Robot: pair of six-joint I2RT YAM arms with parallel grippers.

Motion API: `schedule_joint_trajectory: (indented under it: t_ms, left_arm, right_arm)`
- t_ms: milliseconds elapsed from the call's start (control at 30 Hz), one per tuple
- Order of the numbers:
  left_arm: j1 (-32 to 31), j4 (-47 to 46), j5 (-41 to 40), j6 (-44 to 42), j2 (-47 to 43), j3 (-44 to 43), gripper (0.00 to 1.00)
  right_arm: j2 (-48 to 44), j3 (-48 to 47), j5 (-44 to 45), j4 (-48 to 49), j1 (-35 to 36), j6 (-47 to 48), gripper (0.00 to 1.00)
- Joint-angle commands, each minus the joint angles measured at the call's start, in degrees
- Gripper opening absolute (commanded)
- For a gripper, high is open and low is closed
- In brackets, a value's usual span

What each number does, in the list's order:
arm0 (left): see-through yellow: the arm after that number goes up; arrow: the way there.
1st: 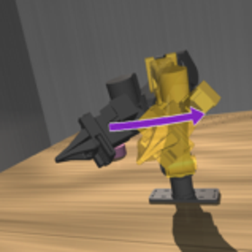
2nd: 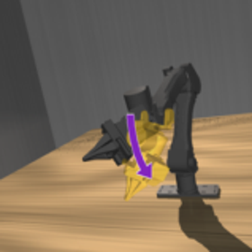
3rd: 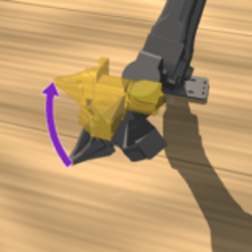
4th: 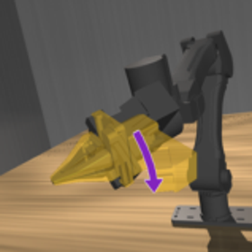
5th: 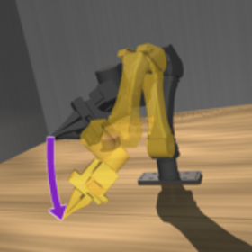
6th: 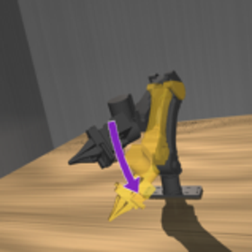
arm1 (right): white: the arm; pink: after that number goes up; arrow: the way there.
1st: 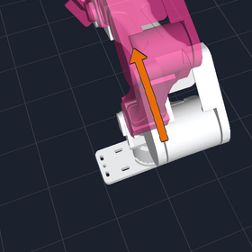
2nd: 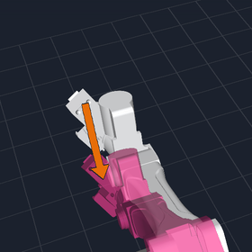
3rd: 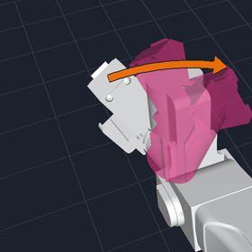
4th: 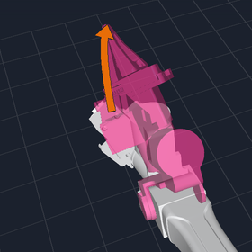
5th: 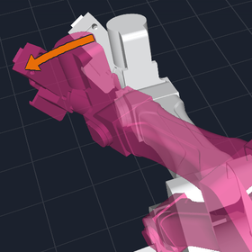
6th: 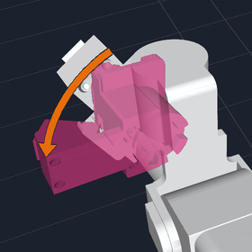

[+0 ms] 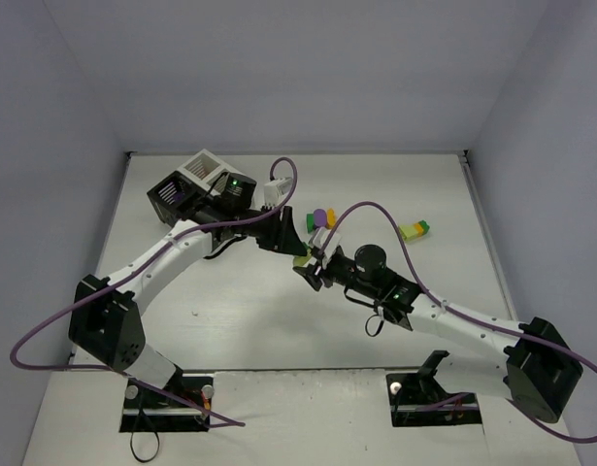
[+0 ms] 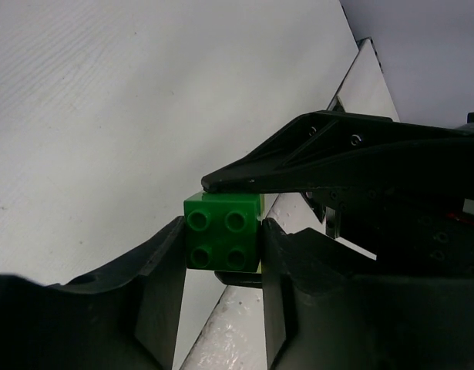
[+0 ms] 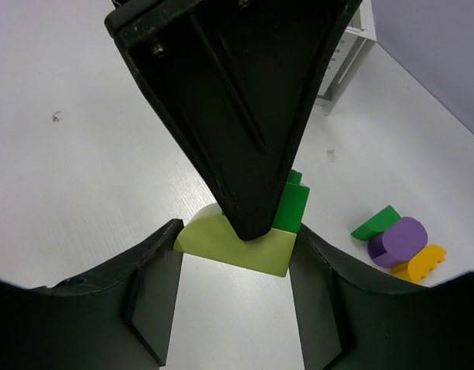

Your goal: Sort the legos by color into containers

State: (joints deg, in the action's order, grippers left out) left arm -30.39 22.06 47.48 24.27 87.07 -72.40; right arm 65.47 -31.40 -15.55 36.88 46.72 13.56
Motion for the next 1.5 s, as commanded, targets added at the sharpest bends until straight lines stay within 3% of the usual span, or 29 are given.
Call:
schedule_joint_trajectory:
  t_ms: [0, 133, 267, 400, 667, 900, 1033, 1167, 1367, 1467]
  left_arm:
    - [-0.02, -3.26, 1.21, -0.37, -1.28, -1.43, 0.31]
    - [0.16, -3.17, 1.03, -0.45, -1.55, -1.51, 0.17]
    - [0.86, -1.32, 0.50, -1.07, -1.37, -2.30, 0.11]
    - [2.79, -1.06, 0.42, -1.07, -2.60, -2.31, 0.11]
    - [13.41, 0.35, -3.09, -2.03, -5.33, -2.57, 0.11]
    - [19.48, 3.07, -12.57, -4.32, -6.64, -3.36, 0.11]
    - [21.51, 5.62, -33.08, -6.42, -7.70, -3.71, 0.11]
    - [24.50, 5.45, -42.71, -5.47, -7.27, -3.19, 0.11]
    - [29.16, 2.98, -40.89, -2.04, -1.83, -4.76, 0.12]
    - [30.04, 2.28, -40.89, -1.34, 0.55, -6.08, 0.17]
  right_arm:
    - [-1.14, -1.48, -0.71, 6.53, 0.30, -0.11, 0.03]
    - [-1.40, -0.42, 0.26, 6.62, 0.21, 0.24, 0.03]
    - [-1.58, 1.25, 2.01, 6.53, -0.13, 0.76, 0.03]
    - [-1.66, 2.92, 2.89, 6.36, -0.75, 1.29, 0.03]
    - [-2.02, 4.68, 3.25, 6.36, -1.89, 2.17, 0.03]
    - [0.18, 5.65, 2.28, 8.82, -1.98, 1.64, 0.03]
    - [0.36, 4.59, 2.02, 7.24, -1.98, 1.56, 0.03]
    - [-0.35, 4.94, 1.49, 7.68, -2.07, 1.12, 0.03]
    - [-0.26, 4.85, 0.87, 7.68, -2.07, 0.76, 0.03]
    - [-0.08, 4.77, 0.79, 7.85, -2.07, 0.68, 0.03]
